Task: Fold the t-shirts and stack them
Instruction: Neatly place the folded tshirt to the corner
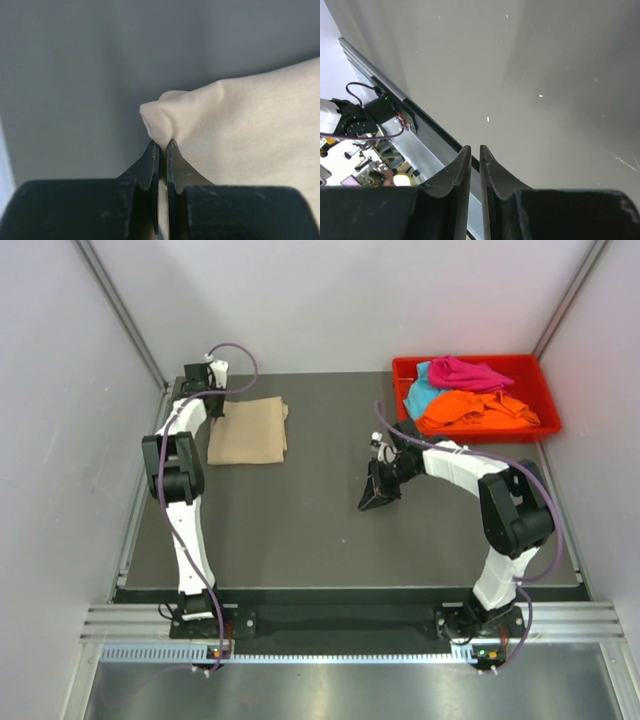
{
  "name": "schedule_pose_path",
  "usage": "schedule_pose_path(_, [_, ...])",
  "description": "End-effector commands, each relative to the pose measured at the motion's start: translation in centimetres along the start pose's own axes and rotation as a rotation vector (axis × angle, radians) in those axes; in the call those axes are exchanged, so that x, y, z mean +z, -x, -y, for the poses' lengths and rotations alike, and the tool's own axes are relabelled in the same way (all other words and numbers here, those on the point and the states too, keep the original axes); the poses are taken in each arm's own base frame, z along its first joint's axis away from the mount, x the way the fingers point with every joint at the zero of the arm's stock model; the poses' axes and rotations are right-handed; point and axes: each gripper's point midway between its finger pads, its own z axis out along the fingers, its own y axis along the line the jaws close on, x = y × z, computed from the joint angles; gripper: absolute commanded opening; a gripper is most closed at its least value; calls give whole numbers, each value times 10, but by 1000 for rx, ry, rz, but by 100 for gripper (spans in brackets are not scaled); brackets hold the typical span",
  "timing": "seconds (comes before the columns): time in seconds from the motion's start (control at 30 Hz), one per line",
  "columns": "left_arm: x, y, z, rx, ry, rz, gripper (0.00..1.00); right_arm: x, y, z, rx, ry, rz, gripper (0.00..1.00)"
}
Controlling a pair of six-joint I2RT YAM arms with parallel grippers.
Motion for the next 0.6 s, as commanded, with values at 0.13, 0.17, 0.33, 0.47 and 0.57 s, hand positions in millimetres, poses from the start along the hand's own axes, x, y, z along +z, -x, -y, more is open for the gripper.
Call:
schedule_pose_path(0.13, [4, 36, -79, 222, 242, 40, 0, 1, 7, -17, 13, -8, -49, 13])
schedule_pose_path(0.17, [2, 36, -90, 228, 263, 39, 0, 0, 11, -21, 8, -5, -44, 13])
schedule_pose_path(0.33, [5, 37, -117, 288, 316, 59, 0, 4, 20, -24, 11, -22, -65, 13])
schedule_pose_path(0.47, [12, 38, -134, 334, 348, 75, 0, 8, 31, -32, 6, -19, -79, 12])
schedule_pose_path(0.57, [20, 42, -144, 370, 364, 104, 0, 11, 36, -33, 4, -23, -97, 12])
